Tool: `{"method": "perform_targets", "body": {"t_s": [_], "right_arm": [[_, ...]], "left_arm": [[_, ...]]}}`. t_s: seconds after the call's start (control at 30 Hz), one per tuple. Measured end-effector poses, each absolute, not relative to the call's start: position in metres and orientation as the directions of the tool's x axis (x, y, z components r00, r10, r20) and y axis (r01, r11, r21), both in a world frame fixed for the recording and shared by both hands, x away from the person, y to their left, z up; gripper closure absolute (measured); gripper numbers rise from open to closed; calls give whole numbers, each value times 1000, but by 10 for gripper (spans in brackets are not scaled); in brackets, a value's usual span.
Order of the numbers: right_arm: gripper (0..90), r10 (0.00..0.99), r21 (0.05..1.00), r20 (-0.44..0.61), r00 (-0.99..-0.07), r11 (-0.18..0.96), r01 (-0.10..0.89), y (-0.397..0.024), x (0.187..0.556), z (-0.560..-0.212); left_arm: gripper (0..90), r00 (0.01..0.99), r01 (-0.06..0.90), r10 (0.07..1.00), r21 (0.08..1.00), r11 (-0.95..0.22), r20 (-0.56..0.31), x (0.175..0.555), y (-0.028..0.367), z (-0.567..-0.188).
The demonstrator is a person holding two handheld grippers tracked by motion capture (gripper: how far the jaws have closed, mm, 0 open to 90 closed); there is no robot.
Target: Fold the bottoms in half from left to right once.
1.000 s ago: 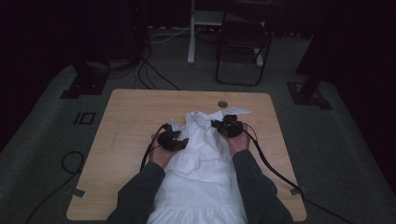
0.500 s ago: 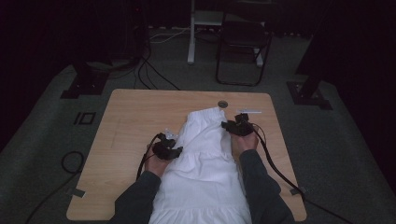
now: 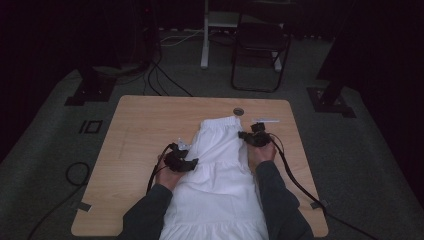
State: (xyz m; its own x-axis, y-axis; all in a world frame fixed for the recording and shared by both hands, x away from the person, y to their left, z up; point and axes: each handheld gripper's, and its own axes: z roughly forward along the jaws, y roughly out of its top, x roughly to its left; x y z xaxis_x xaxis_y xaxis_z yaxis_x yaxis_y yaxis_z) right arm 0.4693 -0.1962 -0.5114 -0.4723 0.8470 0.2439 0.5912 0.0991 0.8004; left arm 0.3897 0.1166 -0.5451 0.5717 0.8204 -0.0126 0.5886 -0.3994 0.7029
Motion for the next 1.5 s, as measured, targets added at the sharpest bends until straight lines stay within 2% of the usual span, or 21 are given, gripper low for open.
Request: {"method": "perform_targets", "body": {"t_s": [0.07, 0.13, 0.17, 0.33, 0.53, 0.67, 0.73, 0.77, 0.83, 0.9, 1.03, 1.23, 1.5], "right_arm": [[893, 872, 834, 193, -449, 95, 543, -202, 466, -498], [891, 893, 836, 161, -421, 103, 538, -203, 465, -495], [885, 918, 817, 126, -377, 120, 564, -206, 468, -501], [812, 940, 711, 124, -317, 139, 689, -212, 478, -541], [797, 945, 696, 126, -303, 133, 706, -213, 480, -553], [792, 946, 698, 102, -308, 152, 699, -211, 479, -553], [793, 945, 705, 97, -312, 157, 692, -211, 478, -554], [793, 944, 707, 95, -314, 158, 689, -211, 478, -554], [802, 944, 710, 94, -315, 158, 686, -211, 477, -555], [821, 943, 711, 91, -321, 164, 683, -209, 475, -555], [833, 932, 723, 82, -353, 188, 665, -201, 462, -557], [837, 894, 741, 77, -442, 245, 625, -182, 426, -561], [838, 854, 760, 78, -515, 284, 585, -165, 393, -565]], "left_arm": [[445, 574, 596, 819, 694, -404, -17, 390, 116, -547], [444, 582, 598, 813, 683, -419, -11, 389, 114, -550], [442, 587, 600, 809, 678, -425, -13, 388, 113, -552], [442, 584, 574, 811, 702, -421, 8, 392, 112, -538], [452, 598, 512, 799, 741, -435, 56, 422, 100, -515], [514, 585, 545, 809, 712, -443, 56, 443, 90, -535], [598, 582, 561, 811, 696, -448, 53, 446, 90, -545], [685, 584, 557, 809, 692, -460, 67, 446, 90, -549], [804, 598, 543, 799, 706, -454, 53, 442, 92, -551], [878, 593, 538, 802, 706, -461, 72, 437, 95, -552], [885, 582, 554, 812, 707, -439, 48, 420, 108, -553], [884, 566, 576, 824, 716, -394, -2, 376, 136, -556], [880, 564, 575, 826, 728, -373, -22, 336, 157, -559]]}}
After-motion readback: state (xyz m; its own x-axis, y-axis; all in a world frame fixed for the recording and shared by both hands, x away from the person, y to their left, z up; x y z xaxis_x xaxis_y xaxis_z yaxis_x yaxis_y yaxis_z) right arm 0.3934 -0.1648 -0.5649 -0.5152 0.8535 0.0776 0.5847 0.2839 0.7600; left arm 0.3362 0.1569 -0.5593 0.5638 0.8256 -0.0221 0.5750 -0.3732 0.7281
